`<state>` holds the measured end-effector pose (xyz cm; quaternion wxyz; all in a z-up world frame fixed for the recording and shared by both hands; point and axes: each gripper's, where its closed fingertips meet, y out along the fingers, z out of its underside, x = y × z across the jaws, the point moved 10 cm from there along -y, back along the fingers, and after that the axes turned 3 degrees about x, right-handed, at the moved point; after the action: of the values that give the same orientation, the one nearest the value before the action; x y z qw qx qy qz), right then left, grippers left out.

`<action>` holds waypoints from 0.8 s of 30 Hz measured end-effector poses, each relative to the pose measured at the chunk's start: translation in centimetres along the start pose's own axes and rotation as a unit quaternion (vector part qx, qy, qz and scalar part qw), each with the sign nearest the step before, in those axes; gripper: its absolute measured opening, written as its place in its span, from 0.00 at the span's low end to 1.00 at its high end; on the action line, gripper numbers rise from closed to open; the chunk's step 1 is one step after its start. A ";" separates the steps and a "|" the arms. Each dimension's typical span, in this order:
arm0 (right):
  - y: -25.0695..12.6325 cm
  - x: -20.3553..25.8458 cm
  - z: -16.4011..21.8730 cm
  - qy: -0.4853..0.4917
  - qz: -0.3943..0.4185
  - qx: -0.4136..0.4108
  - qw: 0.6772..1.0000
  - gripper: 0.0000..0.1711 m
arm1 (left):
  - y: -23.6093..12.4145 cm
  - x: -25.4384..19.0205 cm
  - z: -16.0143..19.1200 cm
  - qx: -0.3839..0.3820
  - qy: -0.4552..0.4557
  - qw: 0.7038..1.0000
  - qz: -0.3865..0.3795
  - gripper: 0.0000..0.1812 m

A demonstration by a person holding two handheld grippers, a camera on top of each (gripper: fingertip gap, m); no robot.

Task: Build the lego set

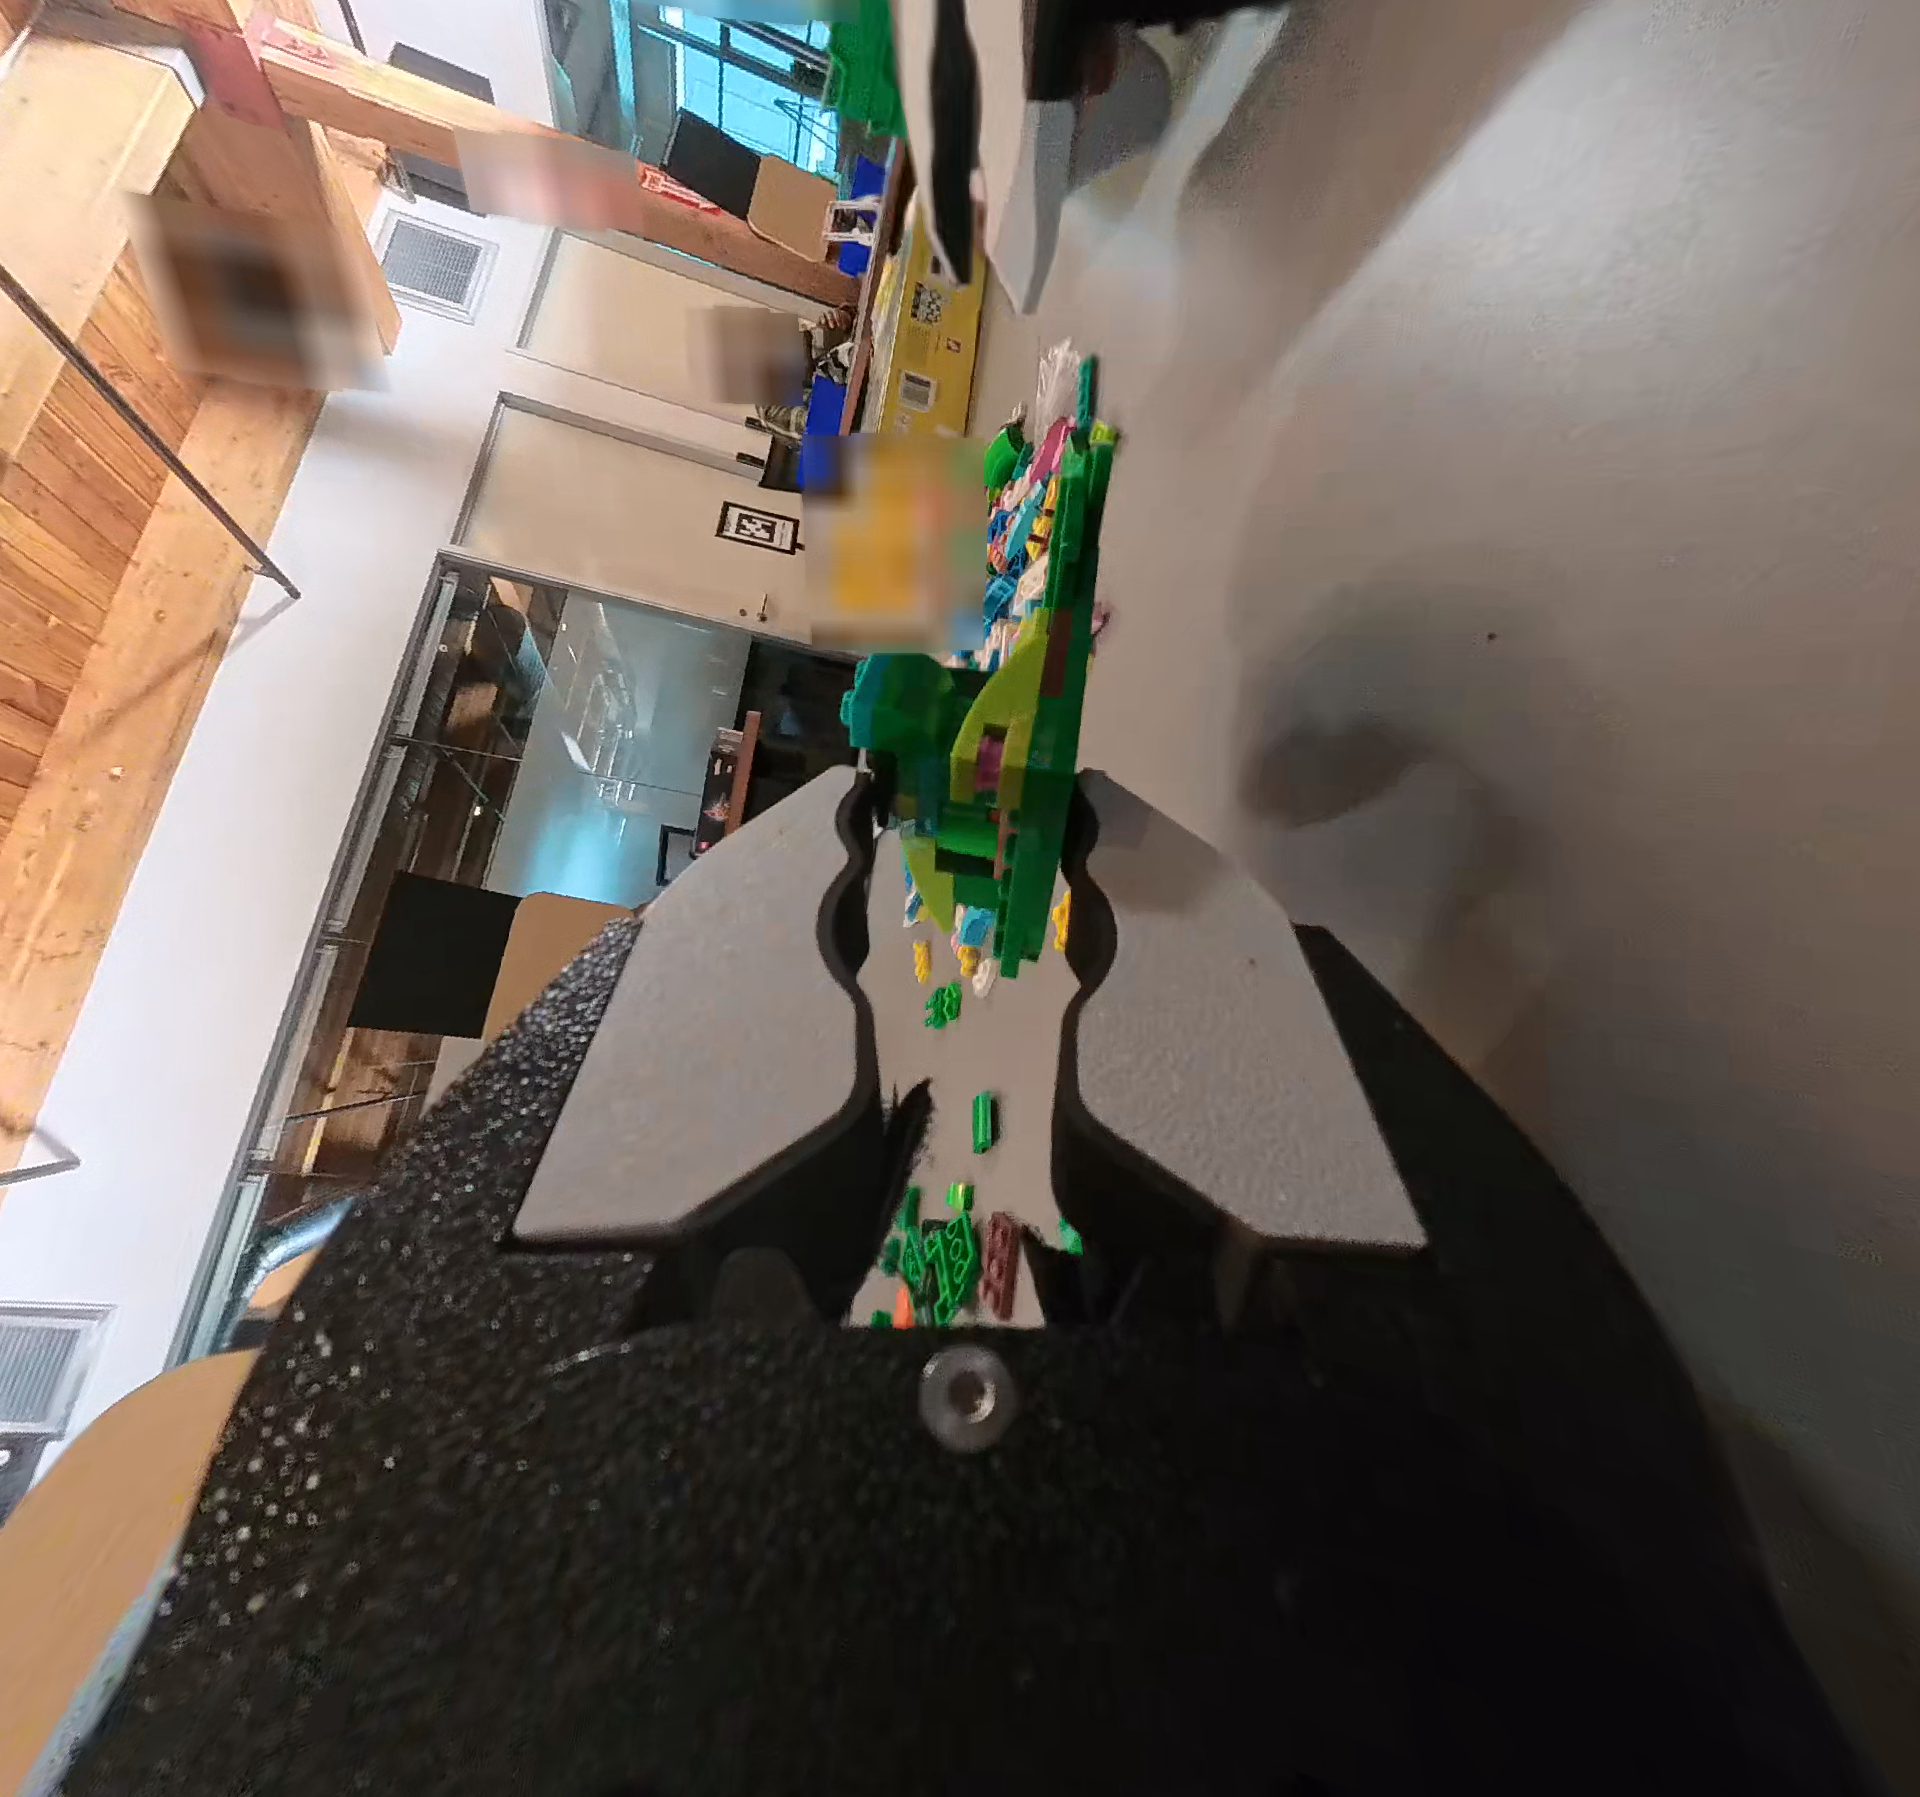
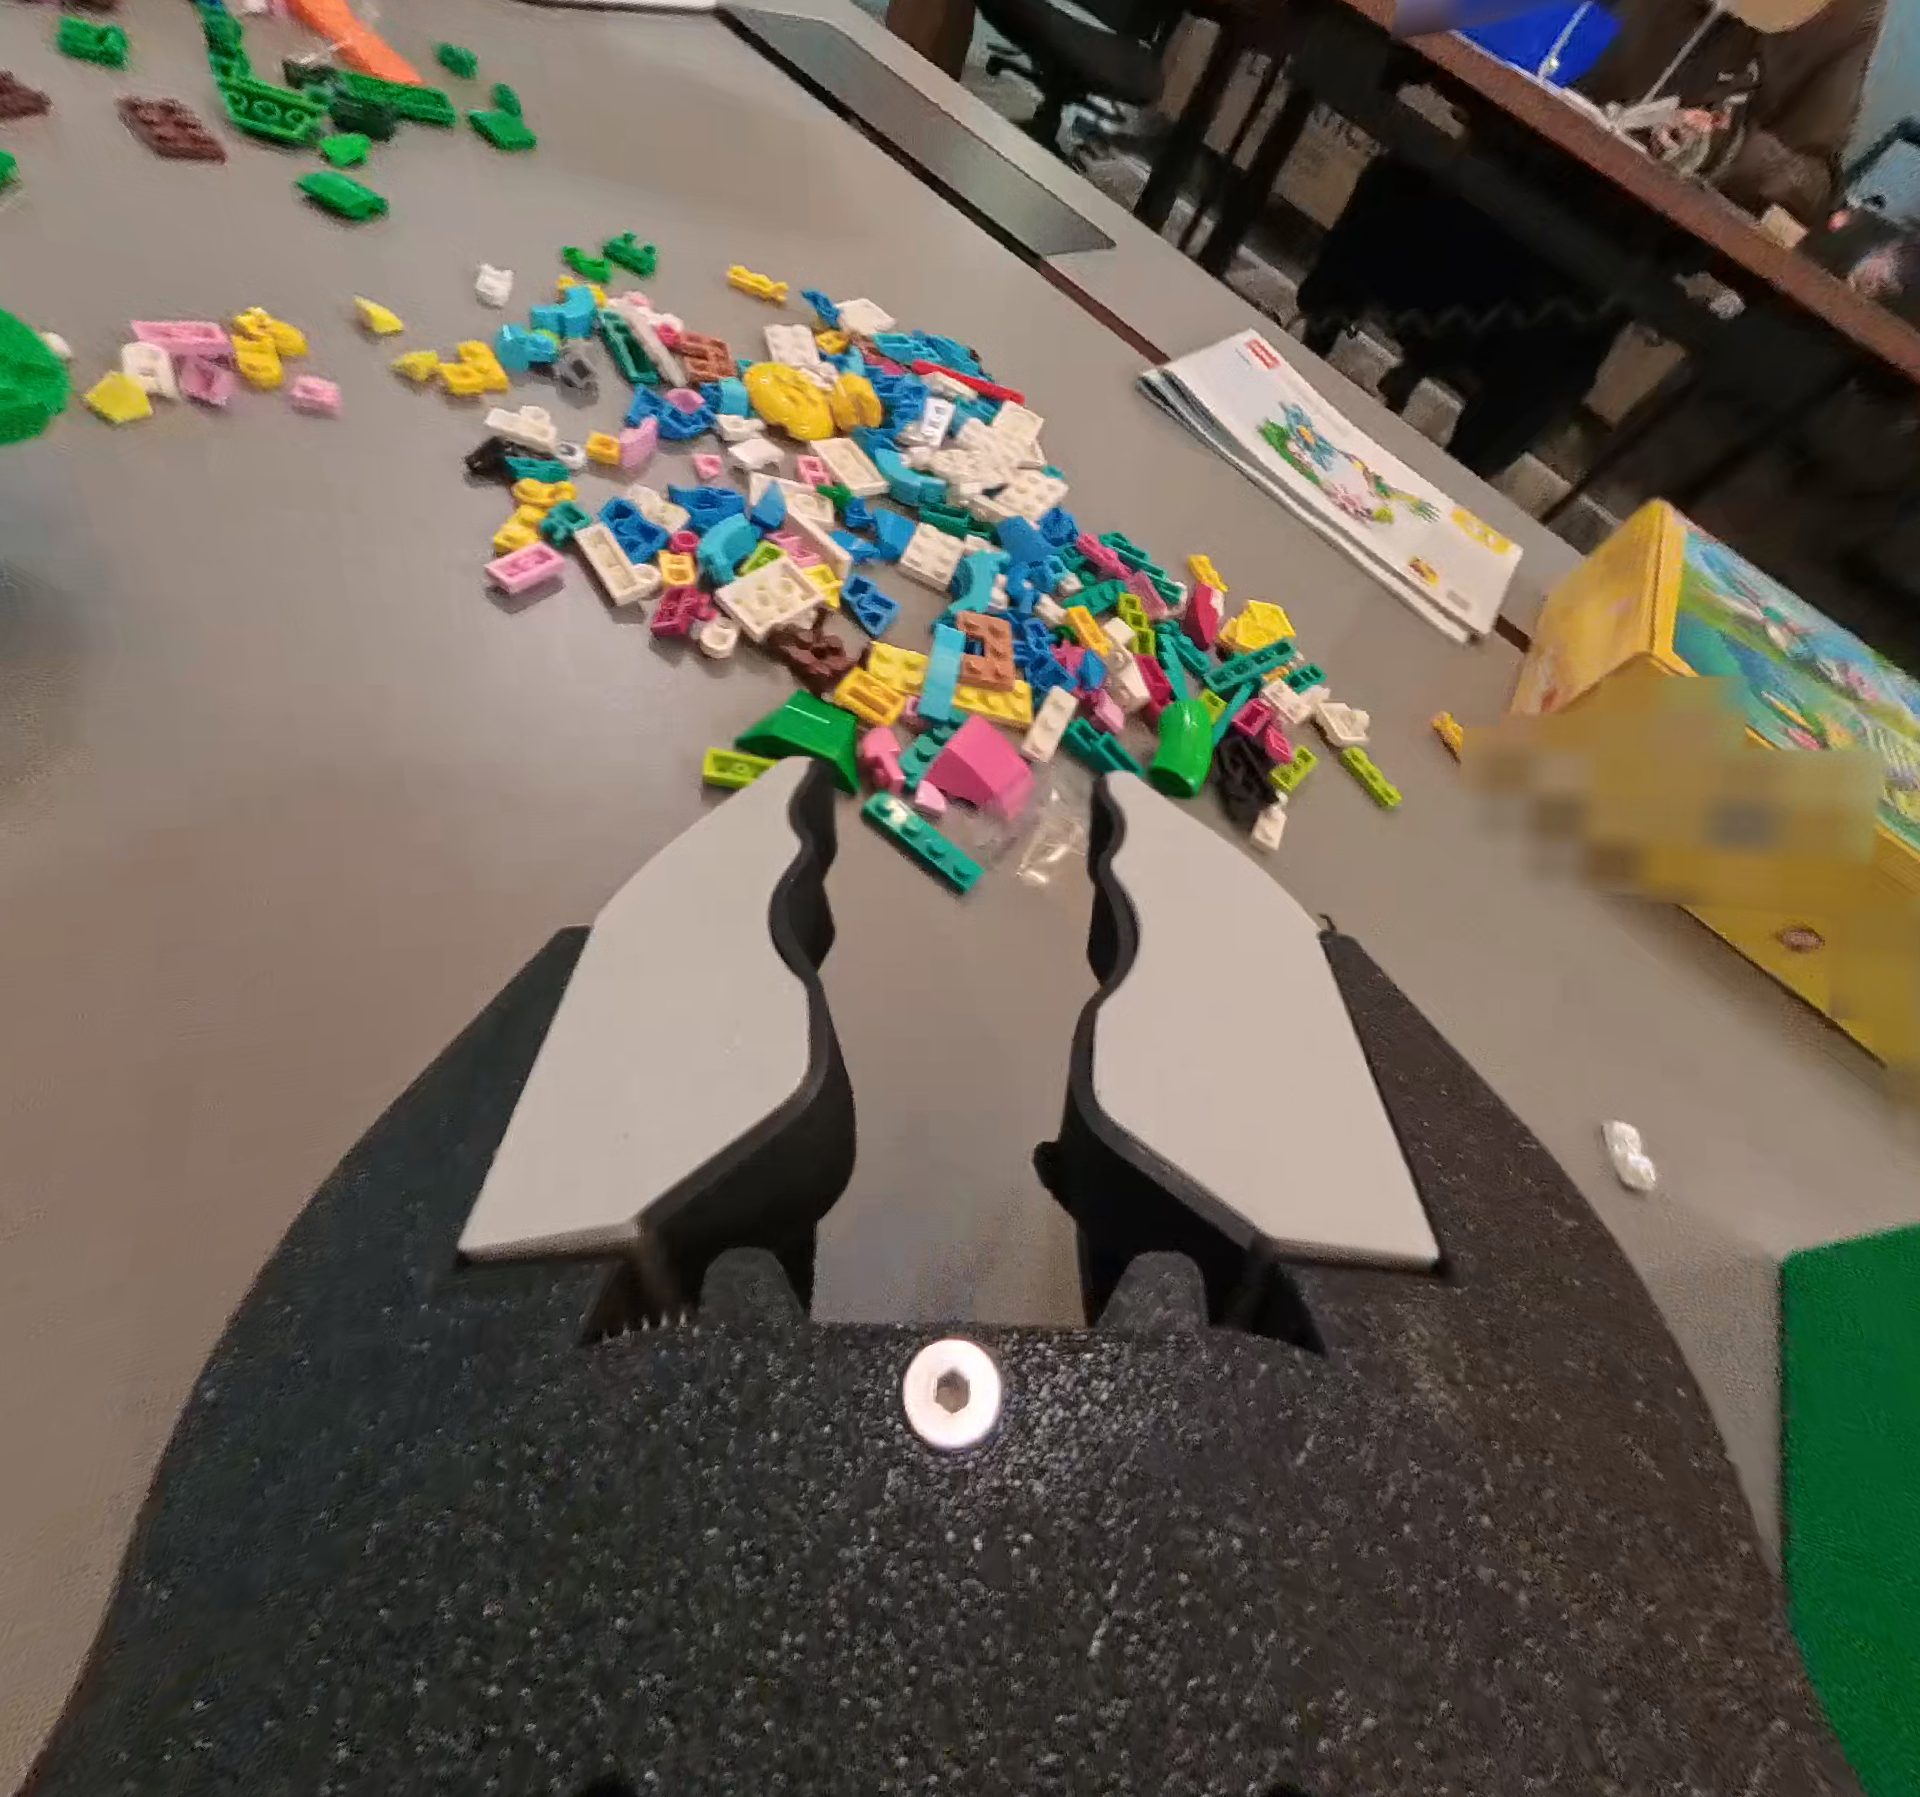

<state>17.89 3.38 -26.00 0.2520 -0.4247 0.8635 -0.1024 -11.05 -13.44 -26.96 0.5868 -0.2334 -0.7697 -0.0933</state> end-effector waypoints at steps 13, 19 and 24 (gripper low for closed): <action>-0.8 -0.4 0.2 -0.031 0.097 -0.058 0.993 0.18 | -0.1 0.4 0.7 -0.004 -0.030 0.999 -0.012 0.19; -1.0 -0.3 0.2 -0.042 0.096 -0.068 0.992 0.16 | -0.1 0.2 0.5 -0.006 -0.019 1.000 -0.008 0.19; -1.2 -0.2 0.2 -0.053 0.103 -0.075 0.990 0.15 | -0.1 0.1 0.4 -0.009 -0.013 1.000 -0.007 0.19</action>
<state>18.89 2.82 -25.64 0.2743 -0.3556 0.8934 0.0120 -11.48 -13.36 -26.94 0.5738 -0.2346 -0.7782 -0.1010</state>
